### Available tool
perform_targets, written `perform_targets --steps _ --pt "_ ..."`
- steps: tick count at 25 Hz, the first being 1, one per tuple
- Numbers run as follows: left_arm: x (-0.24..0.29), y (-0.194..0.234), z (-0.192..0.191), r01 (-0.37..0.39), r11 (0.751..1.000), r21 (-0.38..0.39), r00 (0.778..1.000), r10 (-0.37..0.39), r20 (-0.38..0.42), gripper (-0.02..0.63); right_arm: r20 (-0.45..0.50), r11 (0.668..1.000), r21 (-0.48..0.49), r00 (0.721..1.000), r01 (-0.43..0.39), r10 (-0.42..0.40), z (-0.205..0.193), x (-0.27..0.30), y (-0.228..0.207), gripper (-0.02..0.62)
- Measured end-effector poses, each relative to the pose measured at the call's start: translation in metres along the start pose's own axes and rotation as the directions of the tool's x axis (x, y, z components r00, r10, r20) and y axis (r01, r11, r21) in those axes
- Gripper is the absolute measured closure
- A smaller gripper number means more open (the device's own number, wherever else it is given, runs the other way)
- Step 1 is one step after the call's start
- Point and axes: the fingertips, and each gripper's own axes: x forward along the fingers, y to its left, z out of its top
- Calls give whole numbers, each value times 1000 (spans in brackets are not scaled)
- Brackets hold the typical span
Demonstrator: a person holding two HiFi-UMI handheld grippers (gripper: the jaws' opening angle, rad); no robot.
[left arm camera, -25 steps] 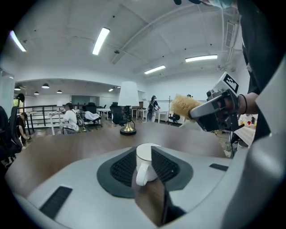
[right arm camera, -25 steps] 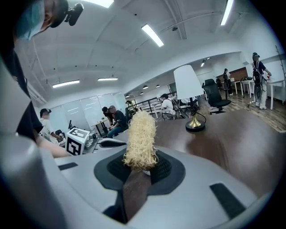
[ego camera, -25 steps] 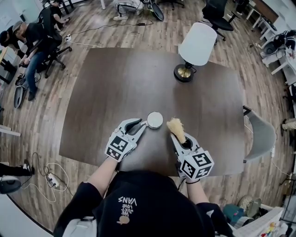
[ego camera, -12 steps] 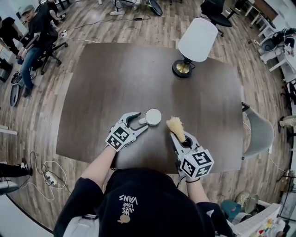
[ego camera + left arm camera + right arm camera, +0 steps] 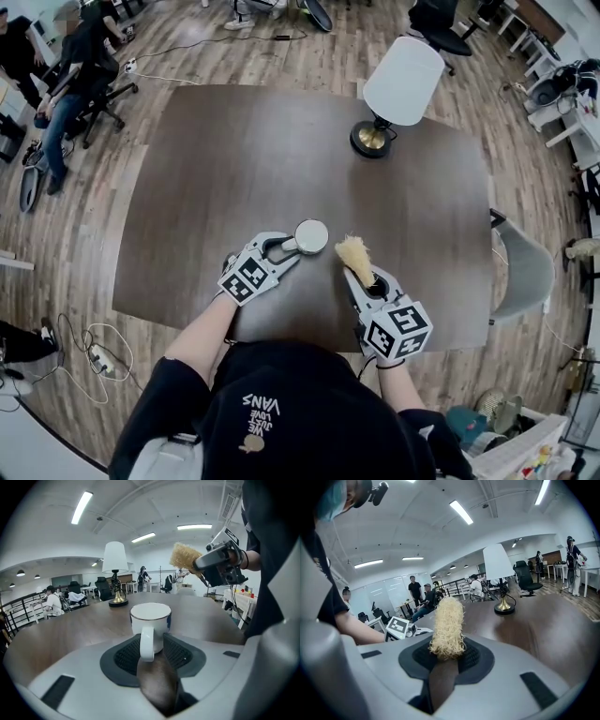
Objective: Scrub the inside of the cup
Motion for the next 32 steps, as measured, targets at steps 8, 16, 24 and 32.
perform_targets --steps 8,16,24,32 --pt "2 0 -2 -23 999 -24 1000 23 -9 529 -55 998 -60 998 -15 12 -9 9 -1 516" --pt "-4 -4 -3 -49 999 1 998 49 -47 532 -208 977 -206 978 -58 14 -33 27 1 515" --pt "-20 -19 -5 -54 992 118 993 66 -95 532 -333 912 -391 943 -120 -19 -53 45 5 515" --pt "-31 -28 -5 -55 976 212 988 84 -132 532 -456 789 -580 883 -203 -108 -75 55 8 517"
